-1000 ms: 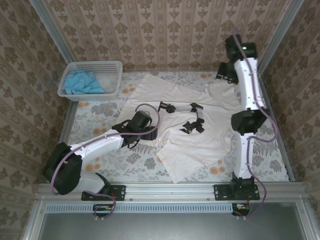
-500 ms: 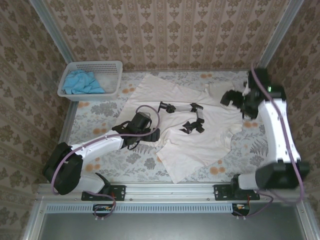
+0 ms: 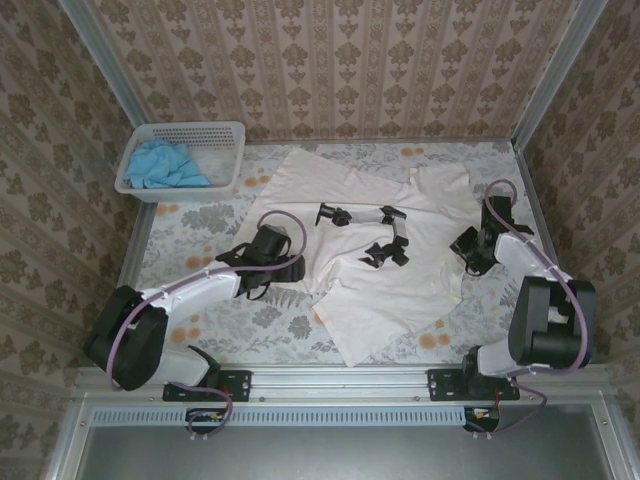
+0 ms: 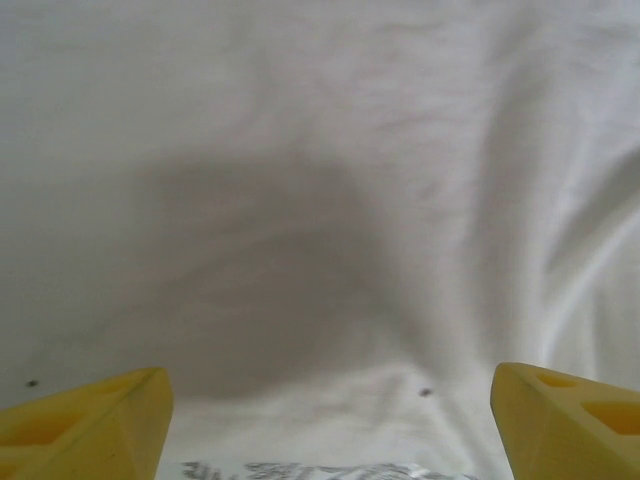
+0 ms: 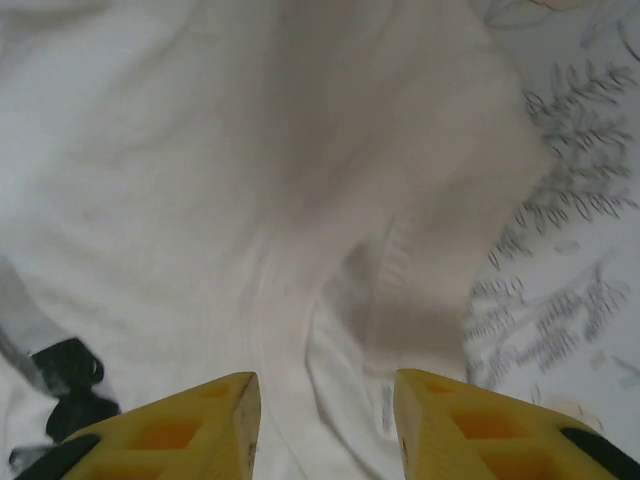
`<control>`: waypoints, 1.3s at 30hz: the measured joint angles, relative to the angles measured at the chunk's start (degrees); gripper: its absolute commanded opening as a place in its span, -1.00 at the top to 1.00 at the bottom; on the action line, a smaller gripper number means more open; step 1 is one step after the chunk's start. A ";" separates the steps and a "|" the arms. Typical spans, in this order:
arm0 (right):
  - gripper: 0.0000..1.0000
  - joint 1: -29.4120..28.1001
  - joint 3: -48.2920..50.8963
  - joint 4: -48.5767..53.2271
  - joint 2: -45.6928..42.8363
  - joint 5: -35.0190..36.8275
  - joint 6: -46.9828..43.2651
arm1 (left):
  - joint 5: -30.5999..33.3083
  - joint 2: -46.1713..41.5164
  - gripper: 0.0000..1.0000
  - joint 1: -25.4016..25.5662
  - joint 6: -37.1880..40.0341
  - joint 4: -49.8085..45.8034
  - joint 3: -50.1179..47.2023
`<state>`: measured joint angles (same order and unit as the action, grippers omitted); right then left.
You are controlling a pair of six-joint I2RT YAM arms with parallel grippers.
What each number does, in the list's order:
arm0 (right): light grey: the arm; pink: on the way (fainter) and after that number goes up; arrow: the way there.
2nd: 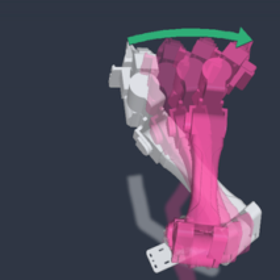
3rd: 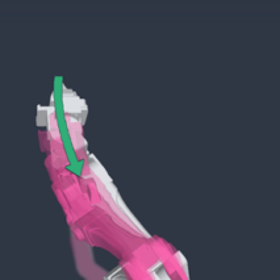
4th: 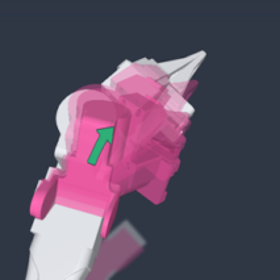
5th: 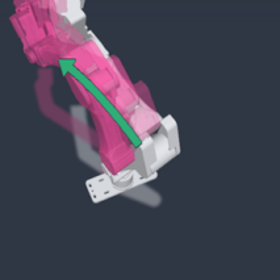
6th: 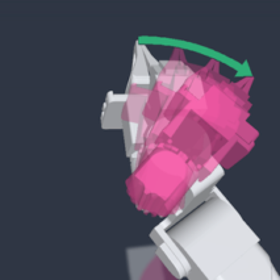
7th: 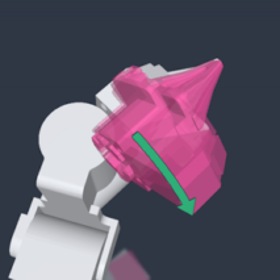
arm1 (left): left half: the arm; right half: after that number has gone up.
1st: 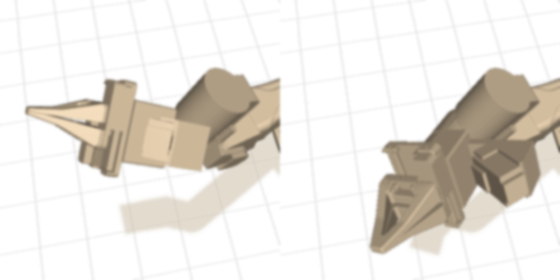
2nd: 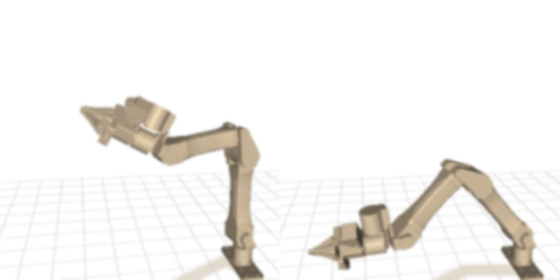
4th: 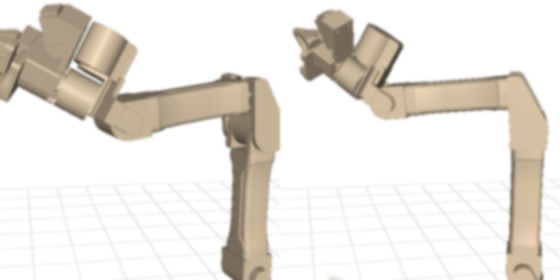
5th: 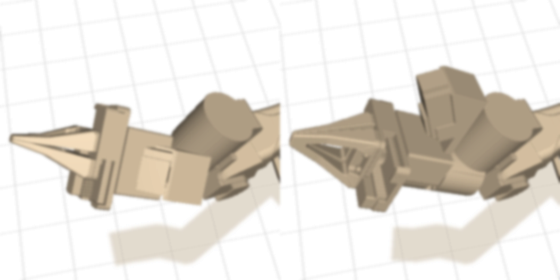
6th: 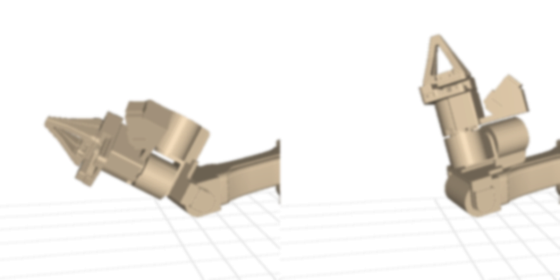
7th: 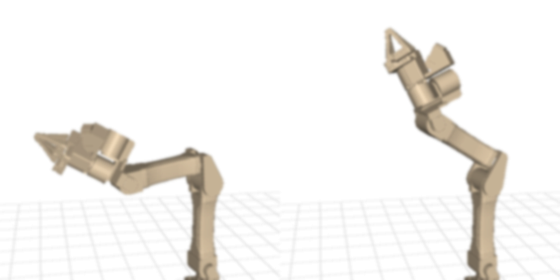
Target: Fold and stack the t-shirts
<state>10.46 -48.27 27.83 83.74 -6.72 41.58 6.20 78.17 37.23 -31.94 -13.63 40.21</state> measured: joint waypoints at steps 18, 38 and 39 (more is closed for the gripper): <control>0.32 0.28 -13.77 1.33 19.06 5.20 1.11 | -1.33 4.31 -0.50 -10.64 -5.81 1.75 -3.39; -0.22 7.52 -30.42 9.22 27.74 9.55 1.03 | -0.57 2.47 -0.58 -12.13 -7.08 2.80 -4.98; -0.22 7.34 -28.81 8.68 25.81 9.55 1.05 | -0.50 2.01 -0.60 -11.98 -7.04 2.78 -5.14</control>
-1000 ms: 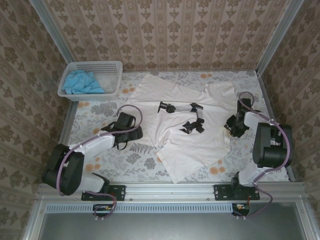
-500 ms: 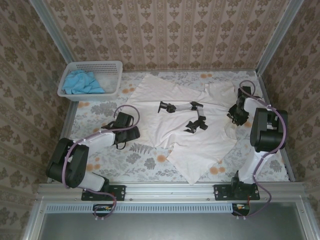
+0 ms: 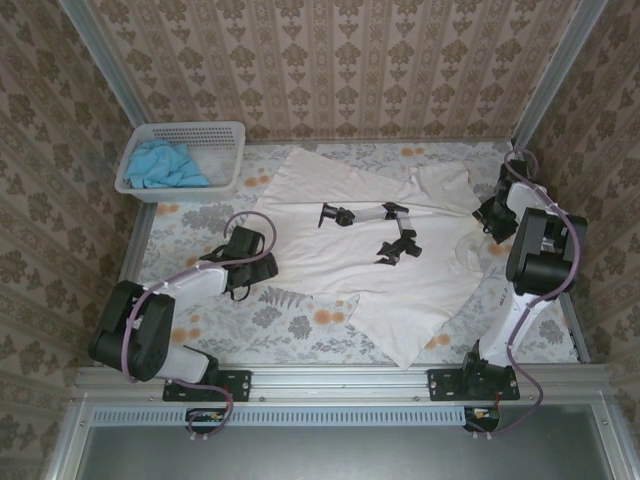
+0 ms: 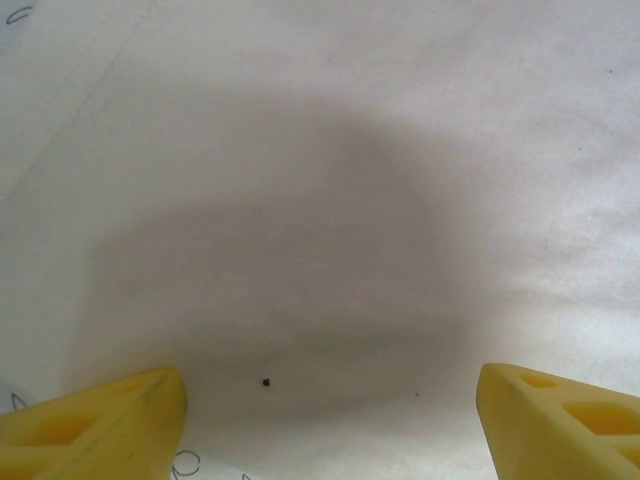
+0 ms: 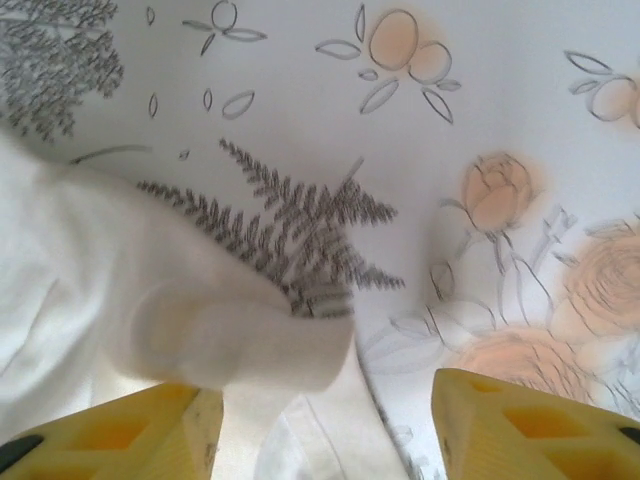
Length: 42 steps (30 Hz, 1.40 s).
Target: Fold and stack the t-shirts
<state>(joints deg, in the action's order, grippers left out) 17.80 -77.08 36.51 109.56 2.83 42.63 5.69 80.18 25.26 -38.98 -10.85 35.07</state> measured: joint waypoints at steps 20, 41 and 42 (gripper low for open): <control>-0.16 -11.78 6.60 -13.53 -7.17 -1.79 0.98 | -2.62 23.50 0.67 5.92 10.97 2.25 43.95; -0.19 -11.23 11.15 -17.90 -9.86 -0.44 2.27 | -25.22 79.56 0.74 -2.47 12.94 -12.15 113.11; -0.19 -10.99 9.73 -17.86 -9.46 -0.20 2.12 | -25.18 79.65 0.74 -2.60 12.66 -12.85 113.11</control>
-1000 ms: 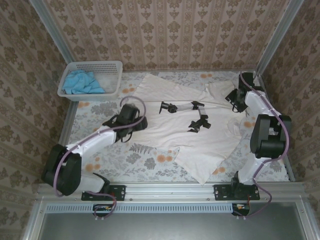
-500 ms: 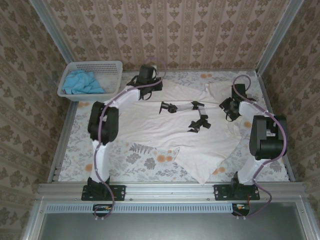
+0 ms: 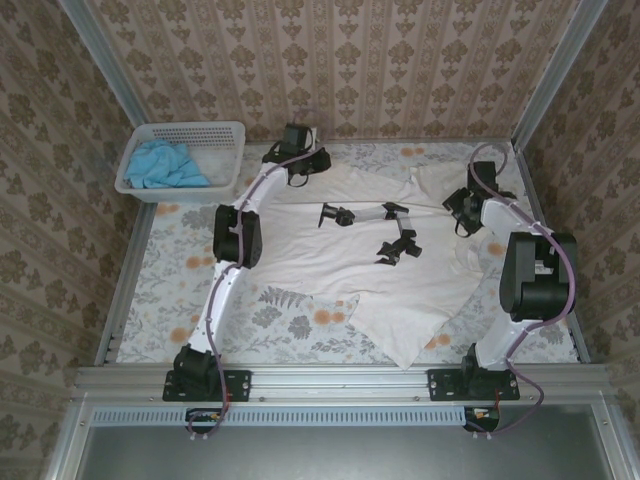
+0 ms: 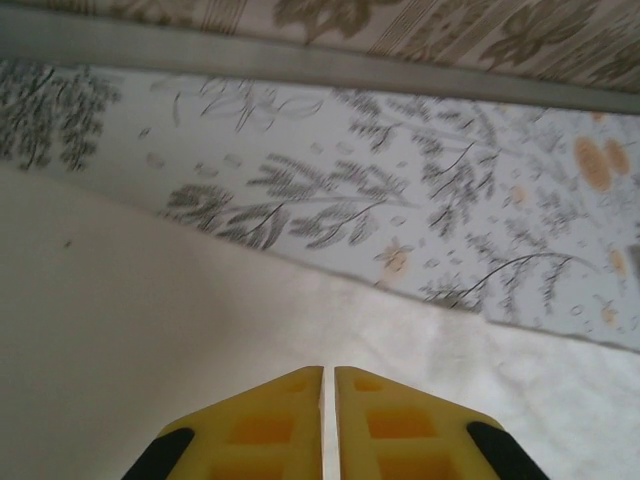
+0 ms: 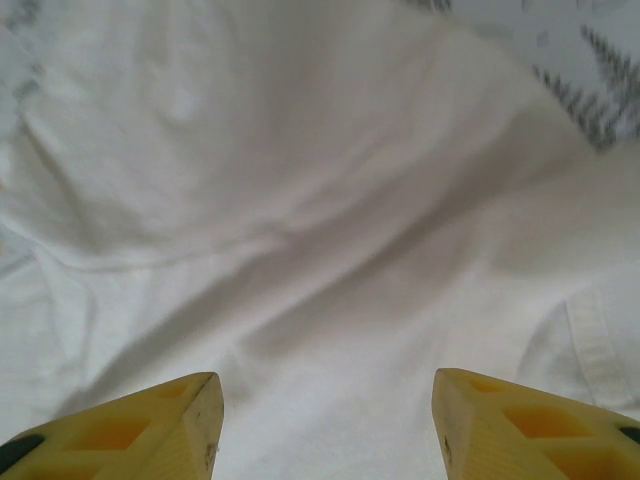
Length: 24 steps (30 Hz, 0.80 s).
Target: Fold and stack the t-shirts
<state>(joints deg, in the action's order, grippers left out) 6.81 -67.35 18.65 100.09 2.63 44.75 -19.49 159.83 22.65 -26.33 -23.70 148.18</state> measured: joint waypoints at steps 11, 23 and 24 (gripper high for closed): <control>-0.21 1.53 -8.59 4.57 7.21 0.48 -1.55 | 4.61 0.96 0.74 -3.06 -3.65 -5.68 0.74; -0.16 0.79 -38.71 17.59 29.29 -0.11 -5.51 | 12.68 0.94 0.72 -5.60 -5.42 -7.76 1.73; -0.15 0.42 -41.42 18.73 31.23 -0.31 -5.77 | 13.11 0.94 0.72 -5.73 -5.40 -7.74 1.75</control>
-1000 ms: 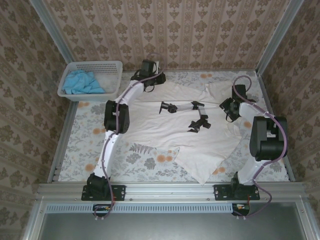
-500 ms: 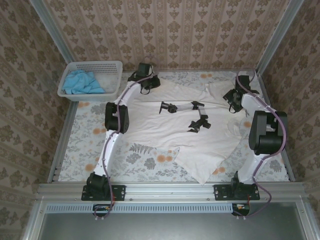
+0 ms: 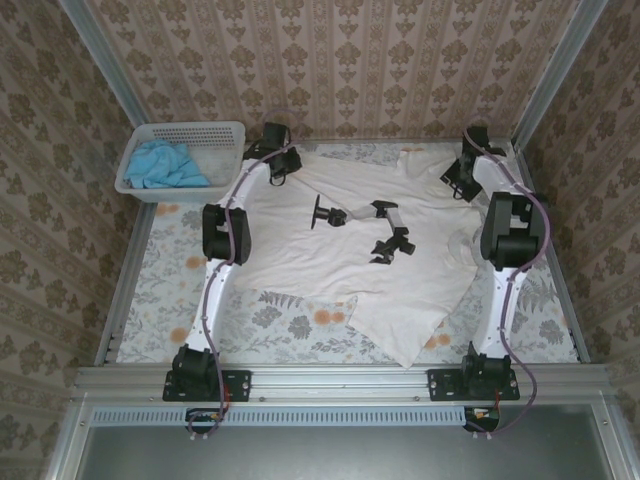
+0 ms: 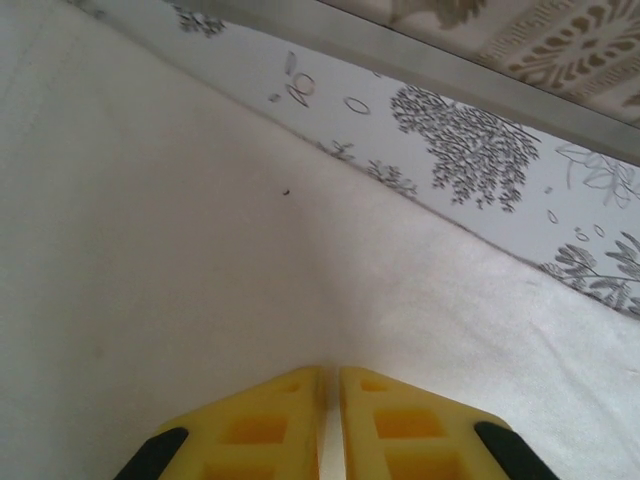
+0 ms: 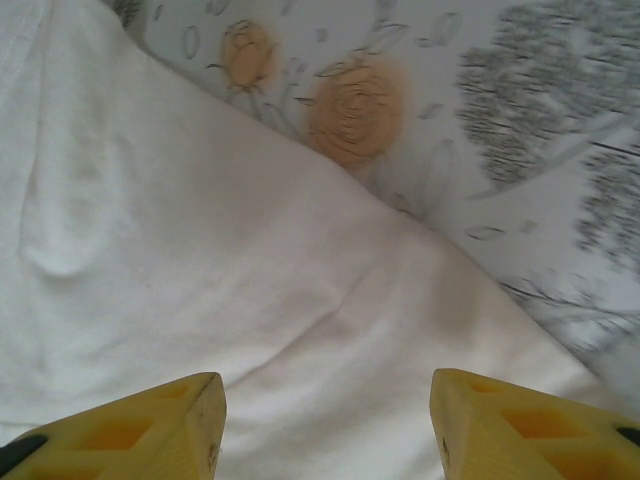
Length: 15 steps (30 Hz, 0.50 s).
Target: Fold and stack the t-shirts
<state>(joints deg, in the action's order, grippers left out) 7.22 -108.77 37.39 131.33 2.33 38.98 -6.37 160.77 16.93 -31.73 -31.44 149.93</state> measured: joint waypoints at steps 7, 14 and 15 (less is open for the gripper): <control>-0.16 -1.97 -13.73 6.71 9.62 -1.57 -0.46 | 3.56 0.00 0.66 -1.05 0.02 -0.04 0.26; -0.28 -2.62 -30.73 14.49 18.12 -2.32 -1.11 | 4.81 0.02 0.23 -2.38 1.81 -1.44 2.05; -0.33 -2.62 -32.37 15.69 18.69 -2.32 -1.36 | 4.70 0.00 0.10 -2.40 2.10 -1.53 2.10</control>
<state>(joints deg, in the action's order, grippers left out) 4.60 -141.14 53.08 150.02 0.01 37.63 -1.67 160.77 14.52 -29.63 -32.97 152.03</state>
